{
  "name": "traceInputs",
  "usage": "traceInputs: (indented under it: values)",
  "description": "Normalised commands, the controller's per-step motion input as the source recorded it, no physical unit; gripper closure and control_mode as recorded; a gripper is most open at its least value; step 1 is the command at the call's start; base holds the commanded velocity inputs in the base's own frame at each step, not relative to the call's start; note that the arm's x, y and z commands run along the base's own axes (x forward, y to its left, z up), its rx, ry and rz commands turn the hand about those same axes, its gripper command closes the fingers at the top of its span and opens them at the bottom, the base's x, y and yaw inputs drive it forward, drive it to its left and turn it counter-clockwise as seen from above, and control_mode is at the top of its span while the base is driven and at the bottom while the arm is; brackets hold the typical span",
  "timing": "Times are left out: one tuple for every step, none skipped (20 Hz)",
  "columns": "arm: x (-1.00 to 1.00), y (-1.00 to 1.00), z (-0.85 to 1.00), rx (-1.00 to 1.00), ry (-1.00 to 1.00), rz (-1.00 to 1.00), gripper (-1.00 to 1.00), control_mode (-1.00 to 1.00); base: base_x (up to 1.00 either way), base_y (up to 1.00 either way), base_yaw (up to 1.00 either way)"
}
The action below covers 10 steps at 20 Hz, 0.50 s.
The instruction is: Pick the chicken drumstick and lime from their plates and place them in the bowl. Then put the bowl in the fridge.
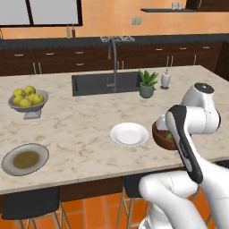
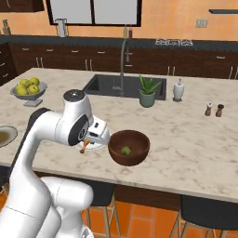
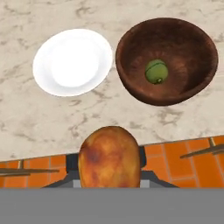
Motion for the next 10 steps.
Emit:
traceInputs:
  values:
    - [0.89, -0.82, -0.06, 0.0, 0.04, 0.0, 1.0, -1.0, 0.0, 0.0, 0.0]
    - [0.98, -0.79, -0.14, 0.0, 0.07, 0.0, 1.0, -1.0, 0.0, 0.0, 0.0]
    - [0.98, -0.71, -0.14, 0.0, 0.1, 0.0, 1.0, -1.0, 0.0, 0.0, 0.0]
    - [0.91, -0.69, -0.09, 0.0, 0.09, 0.0, 1.0, -1.0, 0.0, 0.0, 0.0]
    - [0.69, -0.86, -0.1, 0.0, 0.07, 0.0, 1.0, -1.0, 0.0, 0.0, 0.0]
    - [0.7, -0.79, -0.24, 0.0, 0.11, 0.0, 1.0, -1.0, 0.0, 0.0, 0.0]
    - [0.69, -0.64, -0.39, 0.0, 0.13, 0.0, 1.0, -1.0, 0.0, 0.0, 0.0]
    - [0.51, -0.53, -0.54, 0.0, 0.11, 0.0, 1.0, -1.0, 0.0, 0.0, 0.0]
    - [0.53, -0.39, -0.6, 0.0, 0.1, 0.0, 1.0, -1.0, 0.0, 0.0, 0.0]
    - [0.63, -0.36, -0.61, 0.0, 0.08, 0.0, 1.0, -1.0, 0.0, 0.0, 0.0]
